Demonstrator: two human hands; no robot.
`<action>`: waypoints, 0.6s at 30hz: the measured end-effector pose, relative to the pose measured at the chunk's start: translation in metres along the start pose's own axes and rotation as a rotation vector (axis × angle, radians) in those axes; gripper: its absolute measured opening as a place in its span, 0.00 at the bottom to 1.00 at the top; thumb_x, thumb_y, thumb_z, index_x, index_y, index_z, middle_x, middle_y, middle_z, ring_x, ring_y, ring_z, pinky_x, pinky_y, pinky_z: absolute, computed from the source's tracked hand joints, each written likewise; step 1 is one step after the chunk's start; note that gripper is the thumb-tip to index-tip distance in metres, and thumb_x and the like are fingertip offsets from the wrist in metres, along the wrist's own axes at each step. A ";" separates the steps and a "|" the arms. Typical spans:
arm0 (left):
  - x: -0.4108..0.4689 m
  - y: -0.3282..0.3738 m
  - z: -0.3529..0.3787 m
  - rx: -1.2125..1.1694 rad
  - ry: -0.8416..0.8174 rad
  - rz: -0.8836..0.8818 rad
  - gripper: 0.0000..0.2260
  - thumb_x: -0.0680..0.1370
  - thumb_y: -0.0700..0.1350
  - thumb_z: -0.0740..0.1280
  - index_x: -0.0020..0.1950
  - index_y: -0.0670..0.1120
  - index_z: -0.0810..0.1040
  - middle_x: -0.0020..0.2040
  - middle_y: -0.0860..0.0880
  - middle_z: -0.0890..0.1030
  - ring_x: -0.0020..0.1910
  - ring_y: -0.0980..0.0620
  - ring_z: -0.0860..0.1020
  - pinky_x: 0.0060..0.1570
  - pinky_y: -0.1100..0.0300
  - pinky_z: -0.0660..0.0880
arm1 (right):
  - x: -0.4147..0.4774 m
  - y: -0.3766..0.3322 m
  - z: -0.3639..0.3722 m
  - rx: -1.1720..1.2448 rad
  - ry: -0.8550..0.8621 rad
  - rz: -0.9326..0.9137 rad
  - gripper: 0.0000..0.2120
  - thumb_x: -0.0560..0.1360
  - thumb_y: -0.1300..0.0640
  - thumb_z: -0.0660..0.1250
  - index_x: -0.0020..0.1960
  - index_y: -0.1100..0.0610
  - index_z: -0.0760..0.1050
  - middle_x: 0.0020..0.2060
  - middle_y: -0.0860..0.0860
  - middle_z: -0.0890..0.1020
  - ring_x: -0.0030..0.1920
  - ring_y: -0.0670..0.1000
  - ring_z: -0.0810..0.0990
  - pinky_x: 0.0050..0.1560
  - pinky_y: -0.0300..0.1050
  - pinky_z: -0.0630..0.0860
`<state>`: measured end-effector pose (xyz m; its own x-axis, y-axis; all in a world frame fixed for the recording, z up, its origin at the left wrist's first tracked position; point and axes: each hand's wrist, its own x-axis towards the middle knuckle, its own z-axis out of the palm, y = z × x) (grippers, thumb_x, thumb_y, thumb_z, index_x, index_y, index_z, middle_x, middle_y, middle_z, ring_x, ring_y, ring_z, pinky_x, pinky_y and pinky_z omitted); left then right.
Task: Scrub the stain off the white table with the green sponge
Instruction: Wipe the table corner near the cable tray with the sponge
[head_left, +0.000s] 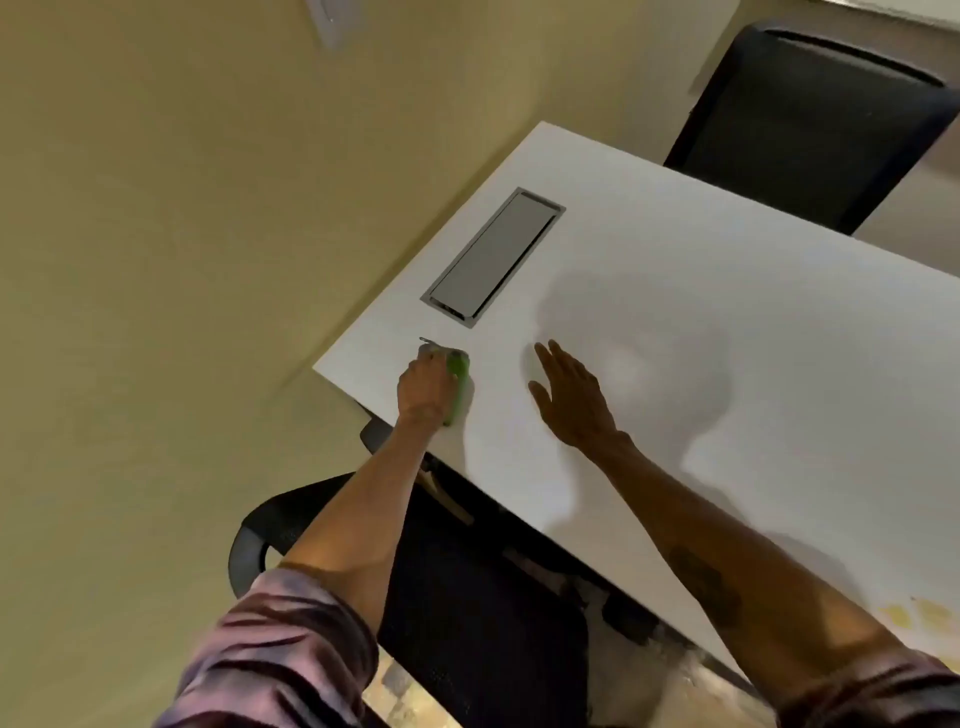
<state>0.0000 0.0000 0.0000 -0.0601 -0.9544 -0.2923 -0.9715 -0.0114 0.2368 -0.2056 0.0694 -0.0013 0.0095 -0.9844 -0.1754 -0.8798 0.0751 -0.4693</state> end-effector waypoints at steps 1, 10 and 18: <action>0.001 0.000 0.002 0.018 -0.036 -0.027 0.16 0.85 0.42 0.58 0.71 0.41 0.74 0.66 0.40 0.79 0.62 0.40 0.80 0.59 0.48 0.77 | 0.001 -0.001 0.004 0.002 -0.023 0.004 0.28 0.83 0.48 0.52 0.80 0.52 0.49 0.80 0.53 0.52 0.79 0.56 0.54 0.77 0.53 0.55; 0.013 -0.002 0.050 0.091 -0.098 -0.046 0.19 0.85 0.38 0.59 0.76 0.41 0.66 0.73 0.42 0.72 0.72 0.41 0.72 0.67 0.48 0.73 | 0.002 0.026 0.038 -0.046 -0.203 0.053 0.25 0.83 0.50 0.55 0.78 0.56 0.57 0.79 0.54 0.56 0.77 0.57 0.57 0.74 0.57 0.60; 0.025 -0.013 0.068 0.150 -0.104 -0.096 0.22 0.85 0.43 0.61 0.78 0.38 0.62 0.76 0.41 0.67 0.75 0.41 0.68 0.71 0.49 0.71 | -0.004 0.041 0.051 -0.059 -0.257 0.058 0.24 0.83 0.52 0.55 0.77 0.57 0.59 0.79 0.54 0.58 0.76 0.57 0.61 0.74 0.55 0.63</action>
<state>-0.0048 -0.0035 -0.0735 0.0191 -0.9152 -0.4026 -0.9967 -0.0493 0.0648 -0.2180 0.0842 -0.0638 0.0717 -0.9056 -0.4180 -0.9087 0.1135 -0.4018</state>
